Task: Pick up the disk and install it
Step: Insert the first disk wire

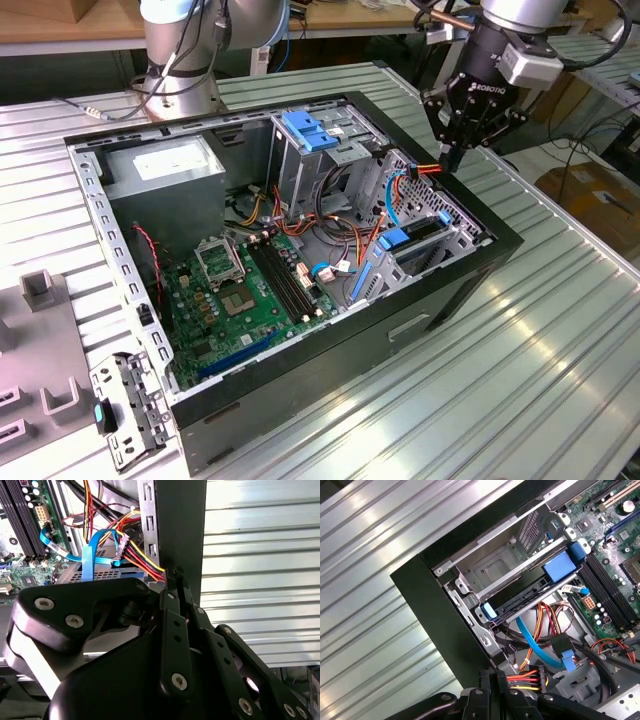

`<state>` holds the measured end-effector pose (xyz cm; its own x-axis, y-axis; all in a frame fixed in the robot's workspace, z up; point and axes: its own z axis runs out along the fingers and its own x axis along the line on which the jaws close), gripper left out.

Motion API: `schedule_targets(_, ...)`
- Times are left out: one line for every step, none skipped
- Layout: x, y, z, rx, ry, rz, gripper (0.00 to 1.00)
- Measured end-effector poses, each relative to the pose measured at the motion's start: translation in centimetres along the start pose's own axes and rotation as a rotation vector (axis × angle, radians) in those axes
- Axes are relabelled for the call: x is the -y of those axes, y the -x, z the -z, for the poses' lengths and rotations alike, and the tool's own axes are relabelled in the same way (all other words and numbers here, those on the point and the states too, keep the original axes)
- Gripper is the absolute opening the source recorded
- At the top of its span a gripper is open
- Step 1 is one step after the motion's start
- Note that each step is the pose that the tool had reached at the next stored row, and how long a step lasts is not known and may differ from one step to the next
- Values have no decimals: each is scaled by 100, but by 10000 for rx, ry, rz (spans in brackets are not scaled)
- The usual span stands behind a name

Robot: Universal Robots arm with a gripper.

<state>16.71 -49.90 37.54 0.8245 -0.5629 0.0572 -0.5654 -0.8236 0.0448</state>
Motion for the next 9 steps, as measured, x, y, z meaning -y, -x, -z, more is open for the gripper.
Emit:
schedule_targets(-3,3,0,1,0,-1,17)
schedule_targets(-7,10,1,0,1,-2,17)
schedule_targets(-11,16,1,0,1,-22,17)
schedule_targets(-12,17,1,3,4,-81,17)
schedule_targets(-14,18,0,7,8,-152,17)
schedule_targets(-15,20,0,11,11,-220,17)
schedule_targets(-18,25,1,12,15,-275,17)
schedule_targets(-25,36,1,15,18,-329,17)
schedule_targets(-36,51,1,16,22,-377,17)
